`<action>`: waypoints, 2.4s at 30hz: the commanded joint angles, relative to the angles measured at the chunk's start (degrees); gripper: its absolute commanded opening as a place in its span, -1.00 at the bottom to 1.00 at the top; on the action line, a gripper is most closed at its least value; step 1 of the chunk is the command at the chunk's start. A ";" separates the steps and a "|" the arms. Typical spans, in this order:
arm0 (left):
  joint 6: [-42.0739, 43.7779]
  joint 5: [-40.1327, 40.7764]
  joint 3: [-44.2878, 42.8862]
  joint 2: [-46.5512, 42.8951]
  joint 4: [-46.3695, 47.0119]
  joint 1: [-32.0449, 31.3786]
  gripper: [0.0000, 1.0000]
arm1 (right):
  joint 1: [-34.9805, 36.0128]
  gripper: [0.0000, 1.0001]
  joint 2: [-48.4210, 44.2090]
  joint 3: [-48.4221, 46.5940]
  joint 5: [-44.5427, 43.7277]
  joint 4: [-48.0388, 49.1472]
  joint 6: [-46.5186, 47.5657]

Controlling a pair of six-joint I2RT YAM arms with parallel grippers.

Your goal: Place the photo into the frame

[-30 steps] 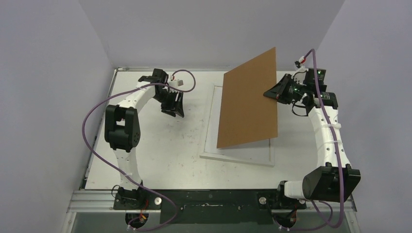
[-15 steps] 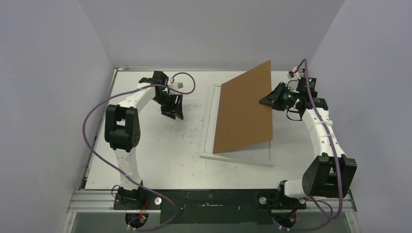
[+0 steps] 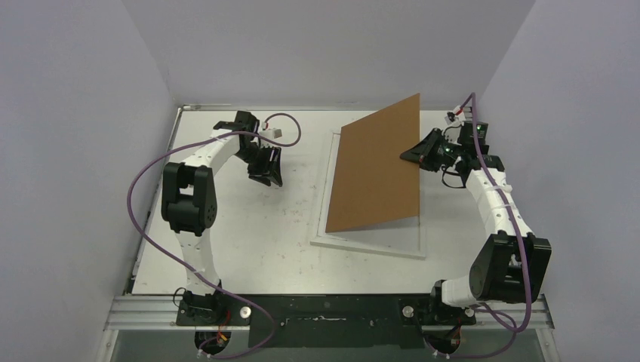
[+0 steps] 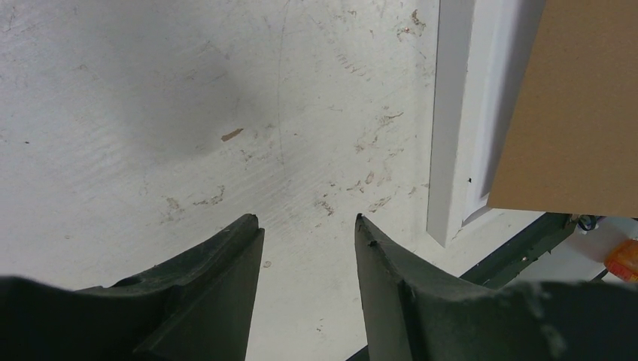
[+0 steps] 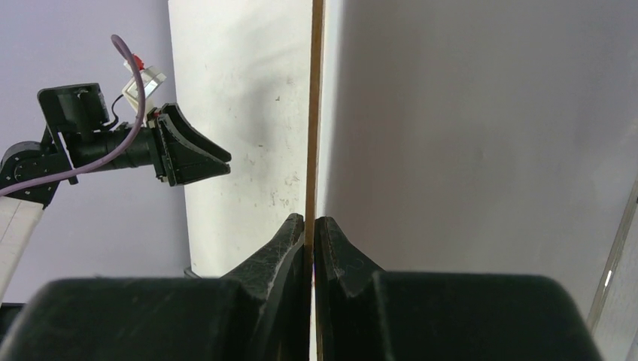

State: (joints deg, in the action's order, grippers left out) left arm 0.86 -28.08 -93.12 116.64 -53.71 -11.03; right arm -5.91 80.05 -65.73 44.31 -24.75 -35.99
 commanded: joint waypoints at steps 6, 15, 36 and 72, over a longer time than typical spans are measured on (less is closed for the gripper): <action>0.89 -0.13 0.22 -2.20 1.45 0.75 -0.09 | 0.47 -0.89 -0.15 1.36 3.32 6.97 -2.31; 0.80 0.02 0.07 -2.19 1.52 0.86 -0.10 | 1.23 -0.89 0.11 2.20 3.32 8.14 -2.90; 0.92 0.01 0.22 -1.86 1.59 1.09 -0.12 | 2.83 -0.89 0.02 4.25 2.38 9.24 -3.65; 1.33 -0.53 -0.04 -1.95 1.09 1.32 -0.13 | 3.81 -0.40 1.86 4.23 -5.48 0.49 5.30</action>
State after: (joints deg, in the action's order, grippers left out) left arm 1.28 -27.68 -92.49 116.64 -53.54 -10.26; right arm -2.90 81.78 -59.05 41.47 -21.50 -34.61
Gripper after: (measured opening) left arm 0.436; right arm 0.251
